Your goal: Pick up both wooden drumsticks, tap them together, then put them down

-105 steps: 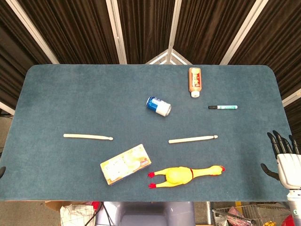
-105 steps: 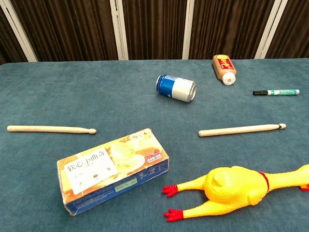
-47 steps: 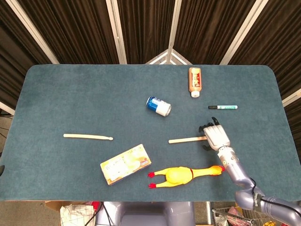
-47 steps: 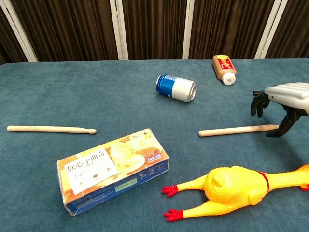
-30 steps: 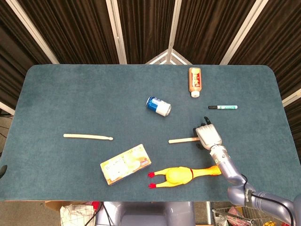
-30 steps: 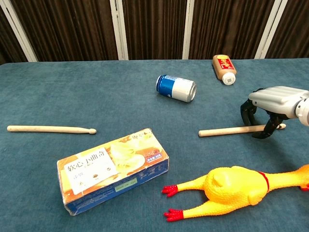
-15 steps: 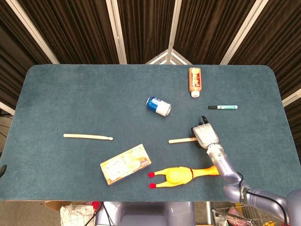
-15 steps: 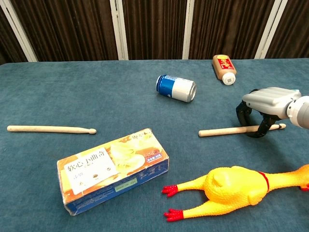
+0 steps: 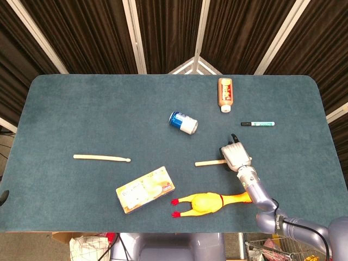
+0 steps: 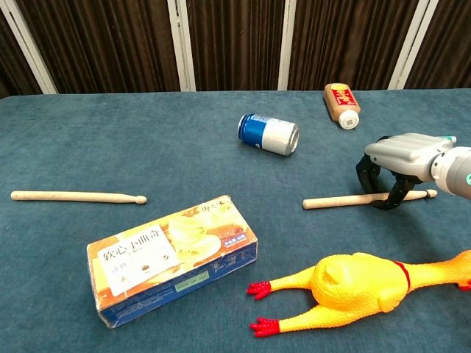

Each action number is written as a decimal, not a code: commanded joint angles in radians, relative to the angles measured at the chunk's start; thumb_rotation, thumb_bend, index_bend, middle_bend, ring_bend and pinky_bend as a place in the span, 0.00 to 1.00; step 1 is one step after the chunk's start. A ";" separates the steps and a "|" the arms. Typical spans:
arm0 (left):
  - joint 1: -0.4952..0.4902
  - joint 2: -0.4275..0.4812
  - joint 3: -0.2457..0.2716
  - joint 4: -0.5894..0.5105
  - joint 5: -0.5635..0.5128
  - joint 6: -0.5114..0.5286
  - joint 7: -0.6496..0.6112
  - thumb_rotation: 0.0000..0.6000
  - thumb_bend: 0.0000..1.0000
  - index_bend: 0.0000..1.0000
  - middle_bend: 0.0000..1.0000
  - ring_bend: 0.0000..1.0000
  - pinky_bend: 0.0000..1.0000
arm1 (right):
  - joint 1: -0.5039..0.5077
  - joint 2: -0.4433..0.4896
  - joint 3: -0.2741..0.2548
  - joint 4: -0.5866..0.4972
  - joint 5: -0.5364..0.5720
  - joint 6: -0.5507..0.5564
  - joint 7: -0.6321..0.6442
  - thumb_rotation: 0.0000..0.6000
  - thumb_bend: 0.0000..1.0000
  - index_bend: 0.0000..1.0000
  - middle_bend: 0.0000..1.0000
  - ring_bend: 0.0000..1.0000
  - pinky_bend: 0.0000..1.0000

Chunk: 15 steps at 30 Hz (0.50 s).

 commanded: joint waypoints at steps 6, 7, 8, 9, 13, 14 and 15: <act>-0.004 -0.002 0.002 0.000 0.001 -0.006 0.002 1.00 0.39 0.07 0.00 0.00 0.00 | 0.004 -0.005 -0.009 0.001 -0.001 0.006 -0.009 1.00 0.39 0.59 0.53 0.31 0.00; -0.004 -0.002 0.002 0.000 0.001 -0.007 0.002 1.00 0.39 0.07 0.00 0.00 0.00 | 0.005 -0.006 -0.010 0.002 0.000 0.007 -0.010 1.00 0.39 0.59 0.53 0.31 0.00; -0.005 -0.002 0.002 0.000 0.000 -0.008 0.002 1.00 0.39 0.07 0.00 0.00 0.00 | 0.005 -0.006 -0.010 0.003 0.000 0.008 -0.009 1.00 0.39 0.59 0.53 0.31 0.00; -0.005 -0.002 0.002 0.000 -0.001 -0.009 0.003 1.00 0.39 0.07 0.00 0.00 0.00 | 0.006 -0.006 -0.010 0.004 0.002 0.008 -0.009 1.00 0.39 0.59 0.53 0.31 0.00; -0.007 -0.003 0.002 0.000 -0.003 -0.012 0.005 1.00 0.39 0.07 0.00 0.00 0.00 | 0.009 -0.007 -0.012 0.005 0.006 0.007 -0.013 1.00 0.39 0.59 0.53 0.31 0.00; -0.007 -0.004 0.002 0.000 -0.003 -0.013 0.005 1.00 0.39 0.07 0.00 0.00 0.00 | 0.011 -0.007 -0.012 0.005 0.008 0.006 -0.014 1.00 0.39 0.59 0.53 0.31 0.00; -0.007 -0.004 0.002 -0.001 -0.003 -0.013 0.006 1.00 0.39 0.07 0.00 0.00 0.00 | 0.012 -0.008 -0.012 0.005 0.010 0.005 -0.016 1.00 0.39 0.59 0.53 0.31 0.00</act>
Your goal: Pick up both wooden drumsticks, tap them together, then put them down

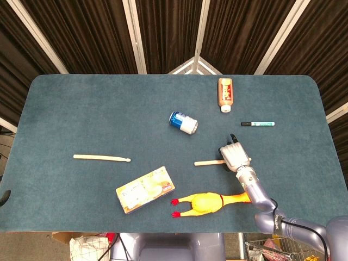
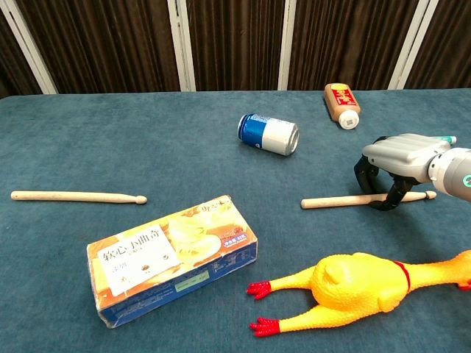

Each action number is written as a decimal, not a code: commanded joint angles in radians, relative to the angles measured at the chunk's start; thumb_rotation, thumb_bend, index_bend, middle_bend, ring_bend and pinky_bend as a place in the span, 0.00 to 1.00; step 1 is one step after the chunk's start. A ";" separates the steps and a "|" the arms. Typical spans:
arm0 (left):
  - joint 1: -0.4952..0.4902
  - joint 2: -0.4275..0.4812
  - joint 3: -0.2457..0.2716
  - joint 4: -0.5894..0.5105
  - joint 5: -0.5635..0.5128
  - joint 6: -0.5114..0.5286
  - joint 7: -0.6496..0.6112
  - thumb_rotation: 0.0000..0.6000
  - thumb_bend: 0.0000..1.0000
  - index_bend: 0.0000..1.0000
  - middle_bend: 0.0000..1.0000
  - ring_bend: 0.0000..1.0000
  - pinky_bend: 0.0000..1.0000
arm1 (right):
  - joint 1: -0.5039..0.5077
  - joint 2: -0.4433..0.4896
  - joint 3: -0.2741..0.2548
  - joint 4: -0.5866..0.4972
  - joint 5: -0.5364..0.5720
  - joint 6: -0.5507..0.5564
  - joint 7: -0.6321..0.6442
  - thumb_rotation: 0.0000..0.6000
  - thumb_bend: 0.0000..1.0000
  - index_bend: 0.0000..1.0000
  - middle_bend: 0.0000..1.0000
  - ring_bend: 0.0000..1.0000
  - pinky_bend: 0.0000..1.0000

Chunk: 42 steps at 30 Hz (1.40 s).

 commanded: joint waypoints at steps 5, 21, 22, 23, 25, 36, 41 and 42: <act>-0.001 0.000 0.000 -0.001 -0.002 -0.001 0.002 1.00 0.39 0.07 0.00 0.00 0.00 | 0.008 -0.007 -0.001 0.001 0.012 -0.004 -0.008 1.00 0.39 0.56 0.53 0.31 0.00; -0.001 0.001 -0.001 -0.001 -0.005 0.000 -0.004 1.00 0.39 0.07 0.00 0.00 0.00 | 0.024 0.001 0.005 -0.024 0.039 0.006 -0.030 1.00 0.39 0.49 0.53 0.31 0.00; -0.001 0.000 0.000 -0.001 -0.005 0.000 -0.004 1.00 0.39 0.07 0.00 0.00 0.00 | 0.025 0.002 0.003 -0.026 0.041 0.007 -0.033 1.00 0.39 0.49 0.53 0.31 0.00; -0.001 0.000 0.000 0.000 -0.004 0.000 -0.004 1.00 0.39 0.07 0.00 0.00 0.00 | 0.025 0.002 0.002 -0.027 0.042 0.008 -0.035 1.00 0.39 0.49 0.53 0.31 0.00; -0.001 0.000 0.001 0.000 -0.004 -0.001 -0.003 1.00 0.39 0.07 0.00 0.00 0.00 | 0.026 0.002 0.000 -0.028 0.044 0.009 -0.039 1.00 0.39 0.49 0.53 0.31 0.00; -0.003 -0.002 0.001 -0.003 -0.007 -0.003 0.000 1.00 0.39 0.07 0.00 0.00 0.00 | 0.031 -0.005 -0.004 -0.026 0.052 0.015 -0.045 1.00 0.39 0.53 0.53 0.31 0.00; -0.003 -0.002 0.001 -0.003 -0.008 -0.003 -0.001 1.00 0.39 0.07 0.00 0.00 0.00 | 0.035 -0.012 -0.008 -0.023 0.054 0.015 -0.052 1.00 0.40 0.56 0.54 0.32 0.00; -0.003 -0.002 0.001 -0.004 -0.008 -0.003 -0.001 1.00 0.39 0.07 0.00 0.00 0.00 | 0.035 -0.014 -0.008 -0.022 0.055 0.016 -0.051 1.00 0.40 0.56 0.54 0.32 0.00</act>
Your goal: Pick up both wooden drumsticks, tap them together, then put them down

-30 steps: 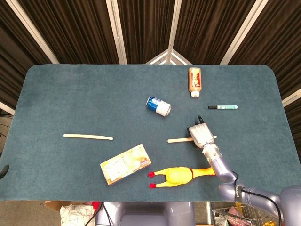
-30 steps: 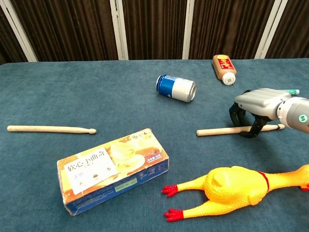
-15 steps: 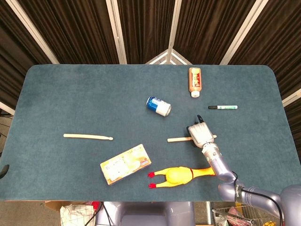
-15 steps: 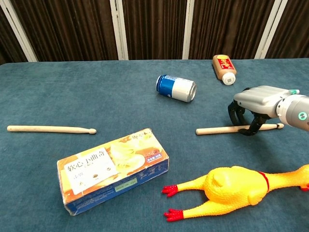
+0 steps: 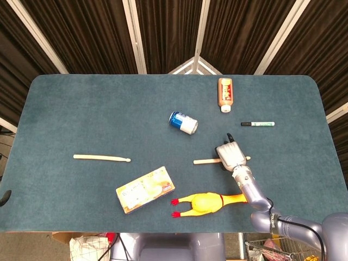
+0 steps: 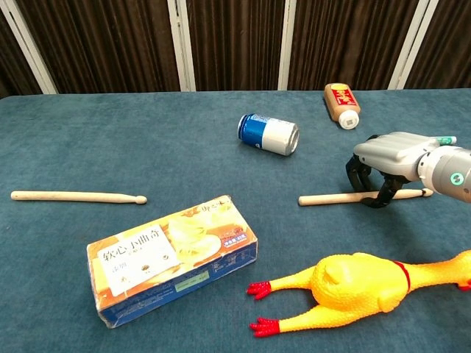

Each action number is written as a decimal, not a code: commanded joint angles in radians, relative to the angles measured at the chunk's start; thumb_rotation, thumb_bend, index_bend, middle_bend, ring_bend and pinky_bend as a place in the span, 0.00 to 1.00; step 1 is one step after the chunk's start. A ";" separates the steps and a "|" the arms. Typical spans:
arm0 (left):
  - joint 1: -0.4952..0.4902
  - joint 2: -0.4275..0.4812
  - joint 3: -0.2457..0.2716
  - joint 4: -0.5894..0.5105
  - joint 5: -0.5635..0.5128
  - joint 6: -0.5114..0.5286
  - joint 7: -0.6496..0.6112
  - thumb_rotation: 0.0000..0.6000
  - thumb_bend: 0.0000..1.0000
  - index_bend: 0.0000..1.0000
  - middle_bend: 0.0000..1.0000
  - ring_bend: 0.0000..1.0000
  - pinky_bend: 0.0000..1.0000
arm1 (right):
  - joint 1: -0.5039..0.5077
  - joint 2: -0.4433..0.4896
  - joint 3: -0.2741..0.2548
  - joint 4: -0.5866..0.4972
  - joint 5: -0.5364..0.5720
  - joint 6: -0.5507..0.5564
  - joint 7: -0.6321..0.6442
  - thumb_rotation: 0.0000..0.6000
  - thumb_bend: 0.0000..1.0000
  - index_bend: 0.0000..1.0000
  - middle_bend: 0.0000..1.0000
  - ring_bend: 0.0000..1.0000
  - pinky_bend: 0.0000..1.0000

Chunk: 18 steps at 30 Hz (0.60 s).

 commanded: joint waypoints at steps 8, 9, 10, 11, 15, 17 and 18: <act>-0.002 -0.001 0.000 0.000 -0.003 -0.004 0.001 1.00 0.39 0.07 0.00 0.00 0.00 | 0.003 -0.007 -0.004 0.008 0.006 0.000 -0.003 1.00 0.40 0.56 0.55 0.32 0.00; -0.002 -0.001 0.000 0.000 -0.003 -0.004 0.002 1.00 0.39 0.07 0.00 0.00 0.00 | 0.003 -0.007 -0.004 0.008 0.006 0.001 -0.003 1.00 0.40 0.56 0.55 0.32 0.00; -0.002 -0.001 0.001 0.000 -0.003 -0.005 0.002 1.00 0.39 0.07 0.00 0.00 0.00 | 0.003 -0.006 -0.004 0.007 0.006 0.003 -0.003 1.00 0.40 0.57 0.56 0.33 0.00; -0.002 -0.001 0.001 0.000 -0.003 -0.004 0.002 1.00 0.39 0.07 0.00 0.00 0.00 | 0.004 -0.006 -0.004 0.007 0.006 0.003 -0.003 1.00 0.41 0.57 0.56 0.33 0.00; -0.003 -0.001 0.002 -0.002 -0.001 -0.005 0.002 1.00 0.39 0.07 0.00 0.00 0.00 | 0.004 -0.005 -0.004 0.006 0.003 0.008 -0.002 1.00 0.44 0.59 0.59 0.35 0.00; -0.003 -0.001 0.003 -0.002 0.000 -0.006 0.001 1.00 0.39 0.07 0.00 0.00 0.00 | 0.003 -0.005 -0.006 0.006 -0.002 0.008 0.004 1.00 0.46 0.60 0.60 0.35 0.00; -0.003 -0.001 0.003 -0.002 0.000 -0.006 0.001 1.00 0.39 0.07 0.00 0.00 0.00 | 0.003 -0.005 -0.007 0.007 -0.004 0.008 0.005 1.00 0.46 0.60 0.61 0.36 0.00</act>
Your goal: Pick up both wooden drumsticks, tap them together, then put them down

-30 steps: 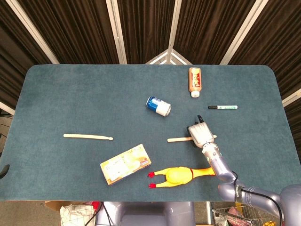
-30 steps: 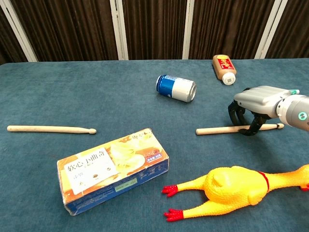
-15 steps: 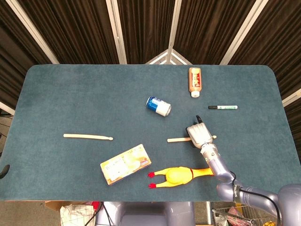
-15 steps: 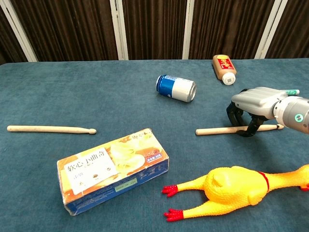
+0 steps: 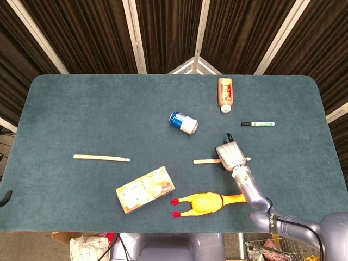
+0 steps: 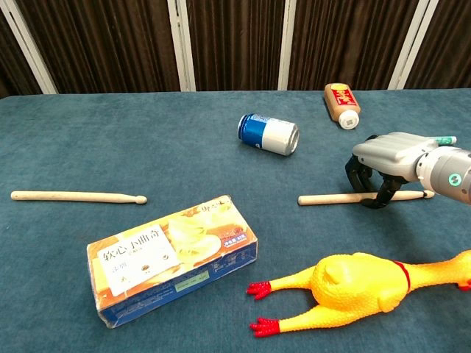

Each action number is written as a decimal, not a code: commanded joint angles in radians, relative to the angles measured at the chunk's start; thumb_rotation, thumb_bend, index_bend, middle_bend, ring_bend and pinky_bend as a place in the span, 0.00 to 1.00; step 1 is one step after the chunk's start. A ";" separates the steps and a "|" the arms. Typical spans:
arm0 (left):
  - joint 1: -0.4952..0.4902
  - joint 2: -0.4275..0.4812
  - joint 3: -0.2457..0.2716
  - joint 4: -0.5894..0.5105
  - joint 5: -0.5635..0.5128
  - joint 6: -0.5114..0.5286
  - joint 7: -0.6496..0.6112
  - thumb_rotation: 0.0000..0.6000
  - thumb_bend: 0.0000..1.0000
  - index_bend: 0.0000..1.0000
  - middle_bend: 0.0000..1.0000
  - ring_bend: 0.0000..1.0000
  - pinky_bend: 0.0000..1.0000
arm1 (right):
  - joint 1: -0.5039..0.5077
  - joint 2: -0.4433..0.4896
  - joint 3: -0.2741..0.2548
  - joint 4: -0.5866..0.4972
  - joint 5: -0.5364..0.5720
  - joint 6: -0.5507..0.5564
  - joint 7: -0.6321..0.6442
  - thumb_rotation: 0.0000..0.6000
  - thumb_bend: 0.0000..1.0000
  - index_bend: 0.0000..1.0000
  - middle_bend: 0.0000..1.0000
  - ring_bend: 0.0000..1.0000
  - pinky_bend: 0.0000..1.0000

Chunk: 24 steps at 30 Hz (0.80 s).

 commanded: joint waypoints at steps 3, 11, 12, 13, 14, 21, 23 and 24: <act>0.000 0.001 0.000 0.000 0.000 0.001 -0.002 1.00 0.39 0.07 0.00 0.00 0.00 | -0.002 0.000 -0.006 0.004 -0.014 -0.002 0.013 1.00 0.47 0.61 0.61 0.36 0.00; 0.000 0.001 -0.001 0.000 -0.001 0.000 -0.002 1.00 0.39 0.07 0.00 0.00 0.00 | -0.010 0.017 -0.010 -0.004 -0.059 0.008 0.056 1.00 0.48 0.61 0.63 0.38 0.00; 0.000 0.000 0.000 0.000 0.000 0.001 -0.001 1.00 0.39 0.07 0.00 0.00 0.00 | -0.013 0.022 -0.011 -0.008 -0.070 0.009 0.067 1.00 0.48 0.61 0.63 0.38 0.00; -0.001 0.000 0.000 0.000 0.001 0.001 -0.001 1.00 0.39 0.07 0.00 0.00 0.00 | -0.015 0.027 -0.011 -0.013 -0.082 0.012 0.080 1.00 0.48 0.61 0.64 0.38 0.00; -0.001 -0.001 0.000 0.000 0.001 0.001 0.000 1.00 0.39 0.07 0.00 0.00 0.00 | -0.016 0.032 -0.012 -0.016 -0.092 0.014 0.089 1.00 0.48 0.61 0.64 0.38 0.00; -0.004 -0.004 0.002 0.001 0.006 -0.002 0.001 1.00 0.39 0.07 0.00 0.00 0.00 | -0.029 0.071 -0.017 -0.042 -0.174 0.027 0.176 1.00 0.48 0.62 0.64 0.38 0.00; -0.005 -0.005 0.002 0.002 0.010 -0.002 0.000 1.00 0.39 0.07 0.00 0.00 0.00 | -0.033 0.081 -0.017 -0.050 -0.197 0.033 0.205 1.00 0.48 0.62 0.64 0.38 0.00; -0.006 -0.005 0.002 0.004 0.013 -0.001 -0.001 1.00 0.39 0.07 0.00 0.00 0.00 | -0.035 0.084 -0.017 -0.052 -0.206 0.036 0.217 1.00 0.48 0.62 0.64 0.38 0.00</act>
